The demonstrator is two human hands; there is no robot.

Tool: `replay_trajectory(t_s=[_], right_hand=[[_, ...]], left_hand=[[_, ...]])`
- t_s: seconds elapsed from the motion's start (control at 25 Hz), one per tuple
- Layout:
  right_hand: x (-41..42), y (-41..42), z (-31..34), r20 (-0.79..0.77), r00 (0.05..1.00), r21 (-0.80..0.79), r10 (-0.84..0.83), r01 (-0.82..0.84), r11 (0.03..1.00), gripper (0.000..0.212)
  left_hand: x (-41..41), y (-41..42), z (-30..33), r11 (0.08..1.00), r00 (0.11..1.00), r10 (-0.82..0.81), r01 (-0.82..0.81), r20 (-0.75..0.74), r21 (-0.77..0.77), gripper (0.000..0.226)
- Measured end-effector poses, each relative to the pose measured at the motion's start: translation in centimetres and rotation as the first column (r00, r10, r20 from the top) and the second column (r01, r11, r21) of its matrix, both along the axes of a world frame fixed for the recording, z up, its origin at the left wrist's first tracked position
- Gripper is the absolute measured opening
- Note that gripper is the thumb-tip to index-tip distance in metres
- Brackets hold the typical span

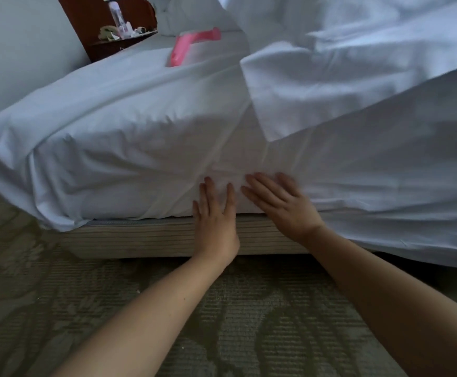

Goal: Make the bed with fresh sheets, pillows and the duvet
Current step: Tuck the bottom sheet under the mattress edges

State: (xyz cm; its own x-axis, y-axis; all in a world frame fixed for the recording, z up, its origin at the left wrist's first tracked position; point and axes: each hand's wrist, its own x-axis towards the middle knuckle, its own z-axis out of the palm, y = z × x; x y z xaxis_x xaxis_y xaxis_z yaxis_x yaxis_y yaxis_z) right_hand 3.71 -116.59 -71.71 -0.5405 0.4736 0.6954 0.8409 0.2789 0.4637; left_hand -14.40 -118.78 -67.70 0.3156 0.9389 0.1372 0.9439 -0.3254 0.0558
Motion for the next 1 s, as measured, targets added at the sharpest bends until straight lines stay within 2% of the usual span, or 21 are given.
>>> replay_trajectory(t_s=[0.08,0.12,0.2,0.28,0.4,0.52,0.68,0.8,1.0], right_hand=[[3.2,-1.8,-0.3,-0.094,0.990,0.025,-0.104,0.106,0.994,0.061],[4.3,-2.4,-0.4,-0.124,0.983,0.032,-0.139,0.144,0.989,0.065],[5.5,-3.0,-0.8,-0.172,0.974,0.045,-0.149,0.159,0.986,0.070],[6.1,-3.4,-1.1,-0.271,0.952,0.056,-0.143,0.164,0.985,0.073],[6.2,-3.4,-2.1,-0.427,0.897,0.026,-0.113,0.137,0.990,0.075],[6.1,-2.9,-2.9,-0.457,0.878,0.025,-0.143,0.174,0.984,0.075],[5.4,-1.6,-3.3,-0.484,0.863,0.099,-0.142,0.215,0.972,0.069],[5.2,-2.2,-3.4,-0.496,0.863,0.143,-0.098,0.193,0.971,0.067],[5.5,-2.5,-1.8,-0.489,0.862,0.164,-0.134,0.242,0.956,0.070]], left_hand=[[0.6,0.0,0.9,0.968,0.985,-0.173,0.169,0.004,0.188,0.060],[0.7,0.4,1.2,0.912,0.959,-0.282,0.272,-0.012,0.307,0.049],[0.9,1.6,1.5,0.746,0.880,-0.447,0.466,-0.161,0.475,0.039],[1.9,1.8,1.8,0.684,0.813,-0.493,0.582,-0.311,0.439,0.040],[3.9,1.4,1.1,0.746,0.789,-0.413,0.580,-0.454,0.329,0.064],[5.0,1.2,0.4,0.776,0.788,-0.337,0.542,-0.515,0.322,0.090],[4.9,1.9,-0.6,0.735,0.811,-0.335,0.543,-0.480,0.406,0.081],[4.8,0.7,-0.8,0.741,0.843,-0.385,0.525,-0.376,0.418,0.068],[3.3,1.8,0.8,0.689,0.763,-0.465,0.630,-0.449,0.357,0.067]])
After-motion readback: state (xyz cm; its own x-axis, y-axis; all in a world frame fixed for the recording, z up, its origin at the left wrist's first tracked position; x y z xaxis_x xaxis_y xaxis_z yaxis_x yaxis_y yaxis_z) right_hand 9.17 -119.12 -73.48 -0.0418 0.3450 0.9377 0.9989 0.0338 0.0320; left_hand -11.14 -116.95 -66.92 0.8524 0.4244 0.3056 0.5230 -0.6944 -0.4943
